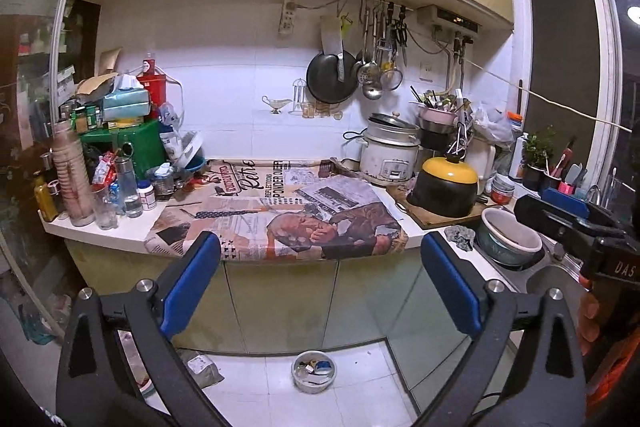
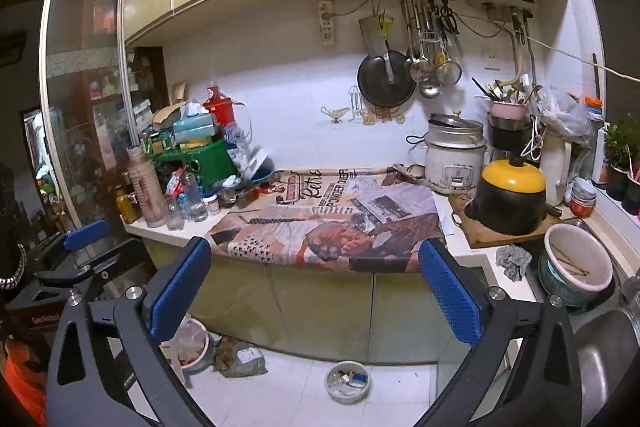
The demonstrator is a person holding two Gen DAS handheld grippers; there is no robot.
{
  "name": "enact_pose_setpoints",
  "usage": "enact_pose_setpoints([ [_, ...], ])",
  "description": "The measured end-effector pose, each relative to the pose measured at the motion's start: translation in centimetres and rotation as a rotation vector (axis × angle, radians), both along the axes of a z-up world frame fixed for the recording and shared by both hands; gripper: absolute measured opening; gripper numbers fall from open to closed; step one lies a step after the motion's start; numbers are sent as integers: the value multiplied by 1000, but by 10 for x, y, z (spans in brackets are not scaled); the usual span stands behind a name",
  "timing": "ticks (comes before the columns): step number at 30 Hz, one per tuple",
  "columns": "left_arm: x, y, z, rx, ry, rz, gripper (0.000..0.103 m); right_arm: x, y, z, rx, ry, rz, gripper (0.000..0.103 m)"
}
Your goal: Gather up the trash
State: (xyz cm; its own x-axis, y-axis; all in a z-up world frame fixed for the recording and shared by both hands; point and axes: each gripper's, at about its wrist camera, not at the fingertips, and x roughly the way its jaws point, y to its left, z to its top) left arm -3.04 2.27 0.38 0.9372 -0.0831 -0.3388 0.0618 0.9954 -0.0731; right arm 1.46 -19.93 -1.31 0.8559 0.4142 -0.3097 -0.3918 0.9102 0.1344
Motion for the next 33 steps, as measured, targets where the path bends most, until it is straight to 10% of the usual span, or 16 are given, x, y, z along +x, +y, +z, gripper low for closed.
enact_pose_setpoints([
  [33,-9,4,-13,-6,38,1,102,-20,10,-7,-21,35,15,103],
])
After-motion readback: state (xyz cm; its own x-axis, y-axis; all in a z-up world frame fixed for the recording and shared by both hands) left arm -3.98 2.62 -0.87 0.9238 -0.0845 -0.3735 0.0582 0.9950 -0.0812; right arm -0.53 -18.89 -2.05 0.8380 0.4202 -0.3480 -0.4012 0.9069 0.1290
